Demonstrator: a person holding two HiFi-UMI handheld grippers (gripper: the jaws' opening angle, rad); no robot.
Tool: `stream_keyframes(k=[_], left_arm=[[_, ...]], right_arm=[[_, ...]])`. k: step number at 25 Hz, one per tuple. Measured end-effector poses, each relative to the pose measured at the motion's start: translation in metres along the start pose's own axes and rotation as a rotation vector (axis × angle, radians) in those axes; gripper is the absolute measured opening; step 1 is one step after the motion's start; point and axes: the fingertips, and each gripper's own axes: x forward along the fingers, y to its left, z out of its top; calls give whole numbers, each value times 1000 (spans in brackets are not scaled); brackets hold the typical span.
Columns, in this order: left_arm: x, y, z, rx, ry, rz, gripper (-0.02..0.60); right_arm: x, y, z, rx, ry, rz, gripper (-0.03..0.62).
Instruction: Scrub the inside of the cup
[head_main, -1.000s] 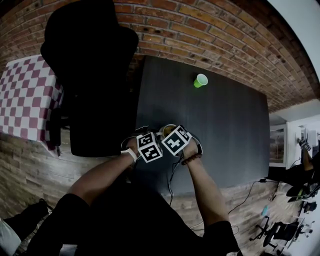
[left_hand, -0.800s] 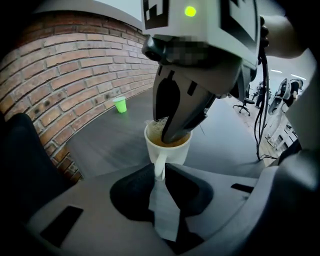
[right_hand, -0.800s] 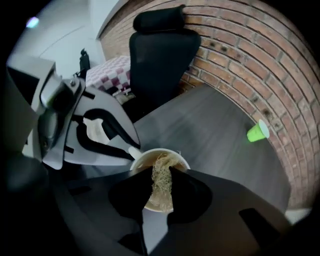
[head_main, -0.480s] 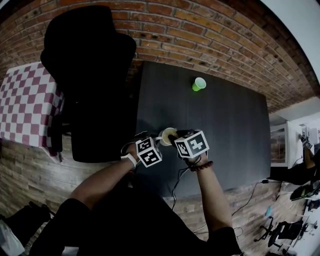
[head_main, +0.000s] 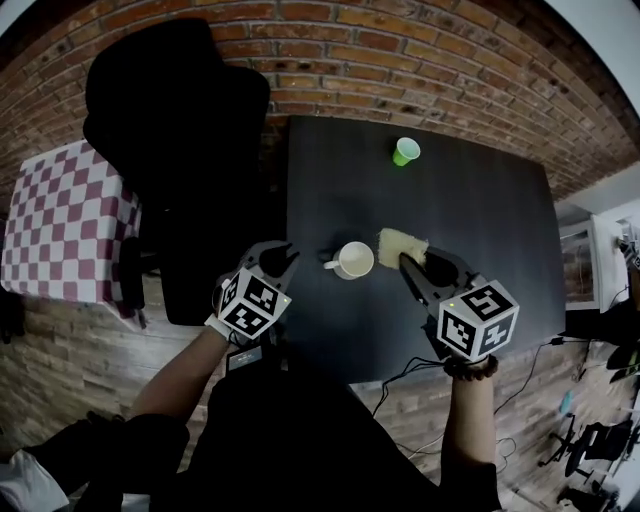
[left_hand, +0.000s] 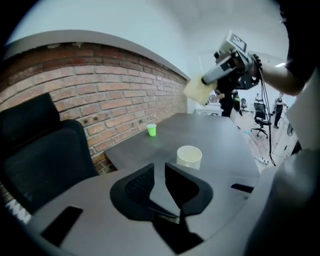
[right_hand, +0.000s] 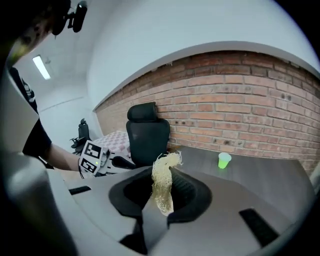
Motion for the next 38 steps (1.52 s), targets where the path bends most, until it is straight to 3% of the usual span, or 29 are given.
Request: stream_keyframes(k=[4,8,10,14,17,23,30,38], left_arm=[[-57,38,29,-54,-126,122,77],[-120,51,34,-163,-202,205,77],[-141,54,43,-181,-237,227,77],[-172,62,73,-187,-341,256,77],[-199,62,84,-230,-421,292,77],[-216,62,90,-211,-473,291,77],[-222,53,99,-267,-506,245,77],[-212,34,137,-248,-548,145,77]], right_arm=[[-1,-7,-15,5,-18,-49,91],[26,-3,-53,-50,91,-78,91],[31,-2,-61,-61,112,-82,91],[28,7,-46,3,18,-66,91],[27,18,-44,-8,-5,-87,91],[18,29,-31,24,-86,-121,91],[-26,62,0,137,-349,-79,91],[-85,75,46,154,-583,-120,91]])
